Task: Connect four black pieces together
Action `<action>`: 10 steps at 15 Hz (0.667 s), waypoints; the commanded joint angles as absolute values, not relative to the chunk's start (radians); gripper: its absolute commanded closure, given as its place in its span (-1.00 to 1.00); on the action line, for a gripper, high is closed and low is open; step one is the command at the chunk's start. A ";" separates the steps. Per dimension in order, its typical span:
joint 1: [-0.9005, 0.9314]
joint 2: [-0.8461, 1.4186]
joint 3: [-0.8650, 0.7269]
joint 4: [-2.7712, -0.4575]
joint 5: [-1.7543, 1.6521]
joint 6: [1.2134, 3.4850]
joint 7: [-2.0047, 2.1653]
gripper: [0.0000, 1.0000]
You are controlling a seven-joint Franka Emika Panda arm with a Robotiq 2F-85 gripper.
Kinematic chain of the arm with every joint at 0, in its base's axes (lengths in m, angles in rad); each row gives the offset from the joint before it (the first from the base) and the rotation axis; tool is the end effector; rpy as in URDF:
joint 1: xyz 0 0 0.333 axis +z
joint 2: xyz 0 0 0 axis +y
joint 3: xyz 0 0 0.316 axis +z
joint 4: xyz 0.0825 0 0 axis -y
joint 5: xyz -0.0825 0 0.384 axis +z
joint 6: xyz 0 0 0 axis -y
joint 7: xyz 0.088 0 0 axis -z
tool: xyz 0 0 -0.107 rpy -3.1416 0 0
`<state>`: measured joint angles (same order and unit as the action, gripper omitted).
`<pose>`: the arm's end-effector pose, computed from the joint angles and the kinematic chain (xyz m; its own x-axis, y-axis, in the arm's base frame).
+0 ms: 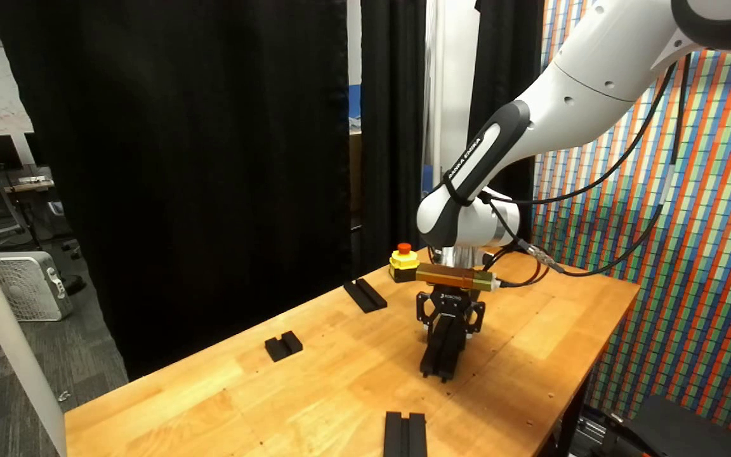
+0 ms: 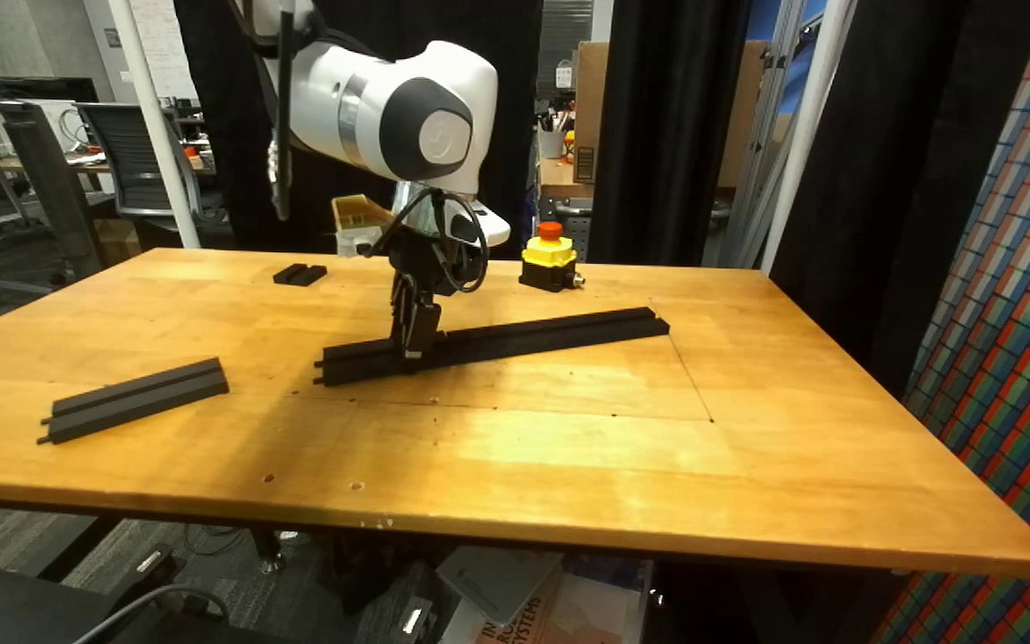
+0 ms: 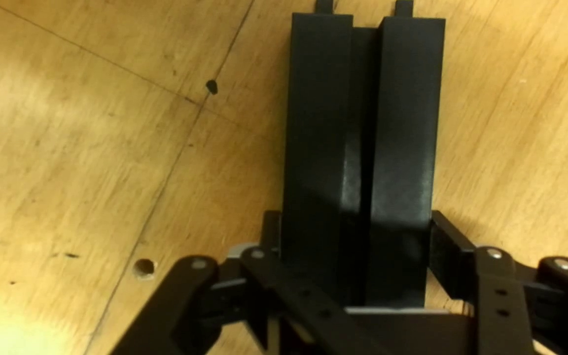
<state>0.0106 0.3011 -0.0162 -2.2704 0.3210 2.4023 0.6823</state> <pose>0.5182 -0.0009 0.2115 0.5691 -0.7833 -0.2501 -0.8106 -0.5856 -0.0103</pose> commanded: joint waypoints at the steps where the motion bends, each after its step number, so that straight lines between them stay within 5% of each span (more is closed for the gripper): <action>1: 0.003 0.315 -0.021 -2.247 0.360 2.388 0.669 0.07; 10: 0.000 0.321 -0.030 -2.240 0.385 2.388 0.678 0.07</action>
<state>0.0060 0.3073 -0.0252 -2.2616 0.3590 2.4016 0.6837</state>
